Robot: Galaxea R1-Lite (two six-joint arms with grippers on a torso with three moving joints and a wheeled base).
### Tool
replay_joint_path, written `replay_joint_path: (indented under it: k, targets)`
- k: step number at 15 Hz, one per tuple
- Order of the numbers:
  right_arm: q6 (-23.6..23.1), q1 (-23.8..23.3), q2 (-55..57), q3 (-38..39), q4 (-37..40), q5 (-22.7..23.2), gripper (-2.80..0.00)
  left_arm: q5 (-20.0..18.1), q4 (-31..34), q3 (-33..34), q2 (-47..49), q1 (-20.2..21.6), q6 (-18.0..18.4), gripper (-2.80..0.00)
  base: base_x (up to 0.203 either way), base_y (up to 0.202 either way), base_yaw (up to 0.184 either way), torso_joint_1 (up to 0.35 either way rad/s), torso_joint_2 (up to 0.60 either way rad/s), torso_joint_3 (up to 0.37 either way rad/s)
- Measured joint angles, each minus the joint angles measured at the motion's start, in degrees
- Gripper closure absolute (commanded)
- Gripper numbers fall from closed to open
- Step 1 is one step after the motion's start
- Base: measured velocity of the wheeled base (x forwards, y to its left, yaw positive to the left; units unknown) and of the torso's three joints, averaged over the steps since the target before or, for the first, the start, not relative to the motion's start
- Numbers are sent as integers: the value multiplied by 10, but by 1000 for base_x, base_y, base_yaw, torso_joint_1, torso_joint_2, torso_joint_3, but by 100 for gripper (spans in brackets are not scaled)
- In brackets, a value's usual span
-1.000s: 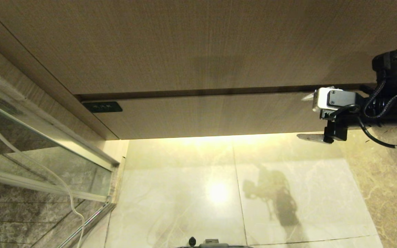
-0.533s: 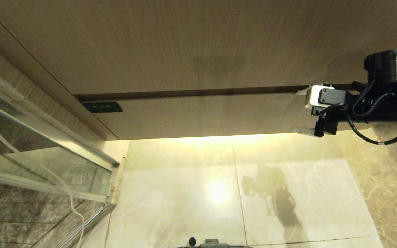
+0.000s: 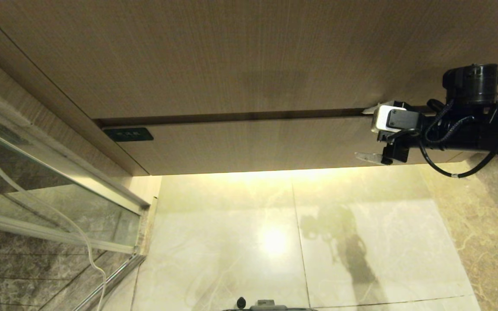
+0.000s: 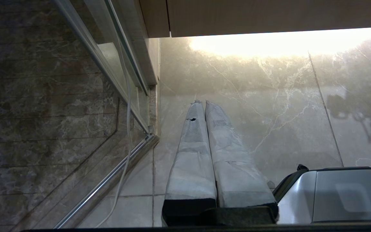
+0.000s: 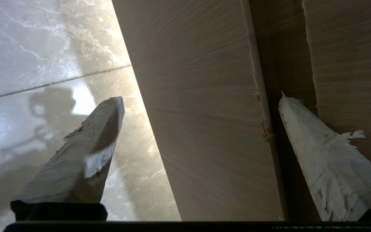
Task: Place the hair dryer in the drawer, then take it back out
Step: Pull open the drawer
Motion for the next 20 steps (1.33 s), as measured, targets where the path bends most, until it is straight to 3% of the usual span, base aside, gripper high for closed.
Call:
replay_joint_path:
  k: [10, 17, 20]
  targets:
    - [-14, 0, 54, -39, 24, -38, -280, 0, 0, 0, 0, 0, 0, 0, 0, 0, 0, 0, 0, 0]
    - [-17, -3, 48, -63, 190, -121, -280, 0, 0, 0, 0, 0, 0, 0, 0, 0, 0, 0, 0, 0]
    - [-13, -5, 40, -53, 224, -129, -280, 0, 0, 0, 0, 0, 0, 0, 0, 0, 0, 0, 0, 0]
